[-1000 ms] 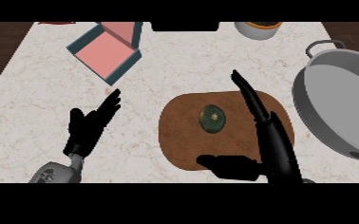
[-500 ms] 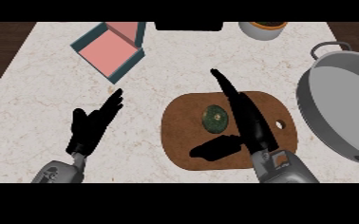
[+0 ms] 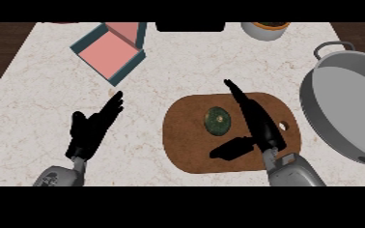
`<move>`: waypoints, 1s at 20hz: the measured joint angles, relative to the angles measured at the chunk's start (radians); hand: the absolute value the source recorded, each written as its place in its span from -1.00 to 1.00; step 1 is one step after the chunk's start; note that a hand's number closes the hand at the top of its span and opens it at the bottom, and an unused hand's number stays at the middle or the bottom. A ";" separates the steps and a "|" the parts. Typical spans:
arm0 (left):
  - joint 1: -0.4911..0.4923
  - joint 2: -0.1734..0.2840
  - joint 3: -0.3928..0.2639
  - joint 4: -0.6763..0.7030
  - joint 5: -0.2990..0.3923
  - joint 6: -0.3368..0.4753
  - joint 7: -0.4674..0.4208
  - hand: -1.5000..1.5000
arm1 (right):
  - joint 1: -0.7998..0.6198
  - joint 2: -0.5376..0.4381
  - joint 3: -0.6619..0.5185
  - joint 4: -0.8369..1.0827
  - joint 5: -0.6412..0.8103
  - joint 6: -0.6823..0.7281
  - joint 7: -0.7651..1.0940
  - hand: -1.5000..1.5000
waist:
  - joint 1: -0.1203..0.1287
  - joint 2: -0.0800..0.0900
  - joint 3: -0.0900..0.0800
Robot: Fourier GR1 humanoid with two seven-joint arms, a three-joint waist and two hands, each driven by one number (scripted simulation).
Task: Pick the squash from the cutting board and place it in the pot
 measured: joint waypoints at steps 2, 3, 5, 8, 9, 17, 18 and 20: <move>-0.014 -0.020 0.009 0.014 -0.017 -0.003 0.002 0.00 | 0.013 0.007 -0.026 0.017 0.015 0.000 -0.045 -1.00 | -0.001 0.000 0.000; 0.003 -0.022 0.011 -0.001 -0.022 -0.005 0.002 0.00 | 0.030 0.005 -0.039 0.025 0.014 0.003 -0.080 -1.00 | -0.001 0.000 0.000; -0.001 -0.028 0.029 0.014 -0.029 -0.019 -0.004 0.00 | 0.047 0.005 -0.069 0.056 0.003 0.019 -0.143 -1.00 | -0.001 0.000 0.000; -0.003 -0.040 0.037 0.009 -0.044 -0.026 0.011 0.00 | 0.064 0.013 -0.109 0.078 -0.036 0.055 -0.214 -1.00 | -0.002 0.000 0.000; 0.002 -0.039 0.038 -0.008 -0.044 -0.027 0.024 0.00 | 0.061 0.022 -0.124 0.087 -0.055 0.063 -0.235 -1.00 | -0.001 0.000 0.000; 0.019 -0.048 0.064 -0.008 -0.060 -0.055 0.008 0.00 | 0.069 0.097 -0.194 0.188 -0.174 0.126 -0.402 -1.00 | 0.000 0.000 0.000; 0.022 -0.049 0.069 -0.007 -0.064 -0.062 0.004 0.00 | 0.067 0.111 -0.202 0.206 -0.180 0.129 -0.412 -1.00 | 0.000 0.000 0.000; 0.022 -0.066 0.064 -0.007 -0.081 -0.057 0.009 0.00 | 0.065 0.140 -0.210 0.240 -0.187 0.128 -0.431 -1.00 | 0.000 0.000 0.000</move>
